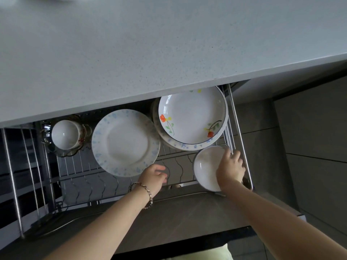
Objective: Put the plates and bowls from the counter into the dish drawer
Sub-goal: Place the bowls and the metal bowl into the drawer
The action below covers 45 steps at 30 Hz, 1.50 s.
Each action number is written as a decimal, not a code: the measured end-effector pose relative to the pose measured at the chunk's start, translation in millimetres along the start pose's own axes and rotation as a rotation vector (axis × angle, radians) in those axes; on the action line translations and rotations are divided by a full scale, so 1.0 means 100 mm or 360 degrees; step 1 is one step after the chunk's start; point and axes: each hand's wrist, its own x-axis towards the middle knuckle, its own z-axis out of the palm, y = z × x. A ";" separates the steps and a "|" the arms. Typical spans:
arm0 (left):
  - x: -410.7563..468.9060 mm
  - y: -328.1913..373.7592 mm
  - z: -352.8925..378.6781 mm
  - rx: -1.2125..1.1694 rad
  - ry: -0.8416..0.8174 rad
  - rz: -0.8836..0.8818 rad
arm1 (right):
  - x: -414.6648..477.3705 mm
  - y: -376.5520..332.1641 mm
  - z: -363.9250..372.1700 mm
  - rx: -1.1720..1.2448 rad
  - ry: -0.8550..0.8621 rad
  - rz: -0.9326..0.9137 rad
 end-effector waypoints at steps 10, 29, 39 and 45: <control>-0.01 -0.08 -0.10 0.0022 0.0033 -0.0011 | 0.33 -0.20 -0.29 -0.0150 -0.0233 -0.0404; -0.52 0.31 -0.94 0.0029 0.0153 0.0402 | -0.59 -0.75 -1.09 -0.0626 -0.0458 -0.0787; -0.97 0.88 -2.96 -0.0221 0.0631 0.0956 | -1.66 -2.84 -2.38 0.0646 -0.0282 -0.1166; -0.92 0.53 -3.90 -0.0404 0.0810 0.0828 | -2.07 -4.35 -2.25 0.1196 -0.0778 -0.0889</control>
